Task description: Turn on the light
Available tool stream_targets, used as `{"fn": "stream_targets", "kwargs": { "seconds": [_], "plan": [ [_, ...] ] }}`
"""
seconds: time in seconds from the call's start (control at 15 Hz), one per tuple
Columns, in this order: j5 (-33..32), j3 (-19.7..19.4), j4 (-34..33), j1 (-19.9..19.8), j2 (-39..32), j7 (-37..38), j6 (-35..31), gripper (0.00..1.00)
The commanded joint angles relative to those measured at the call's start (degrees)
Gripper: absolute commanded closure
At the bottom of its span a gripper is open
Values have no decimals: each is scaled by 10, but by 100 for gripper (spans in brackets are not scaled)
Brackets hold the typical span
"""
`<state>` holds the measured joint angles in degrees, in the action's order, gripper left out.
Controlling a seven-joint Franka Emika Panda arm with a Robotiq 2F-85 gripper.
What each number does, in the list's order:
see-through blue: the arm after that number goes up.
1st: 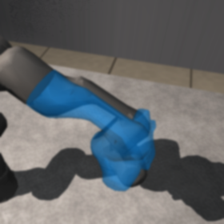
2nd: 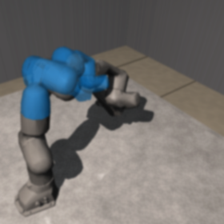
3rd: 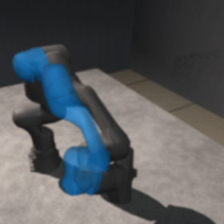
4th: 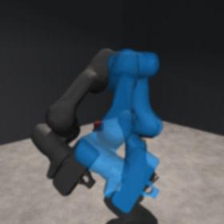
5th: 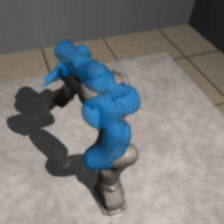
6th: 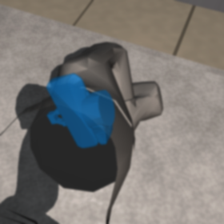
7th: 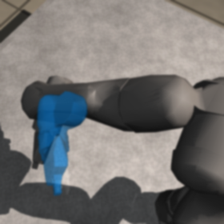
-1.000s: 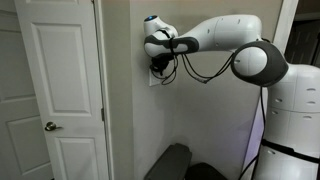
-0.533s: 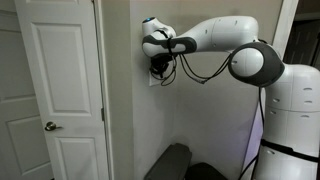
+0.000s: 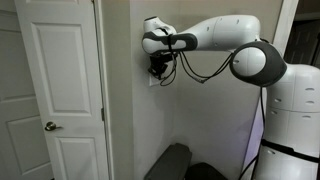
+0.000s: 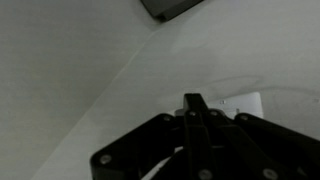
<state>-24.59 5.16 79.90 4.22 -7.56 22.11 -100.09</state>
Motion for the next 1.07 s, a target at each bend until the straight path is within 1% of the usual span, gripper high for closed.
{"fn": "stream_targets", "kwargs": {
  "seconds": [0.0,0.27,0.47,0.53,0.6,0.87,1.0],
  "plan": [
    [21,1,47,-6,40,-34,-36,100],
    [14,-4,45,-7,47,-35,-75,100],
    [31,-6,43,-10,44,-48,-101,100],
    [41,-6,63,-10,55,-49,-117,100],
    [50,-7,66,-11,55,-55,-125,100],
    [67,-12,79,-10,59,-59,-132,100],
    [59,-12,81,-7,61,-48,-114,100]
  ]
}}
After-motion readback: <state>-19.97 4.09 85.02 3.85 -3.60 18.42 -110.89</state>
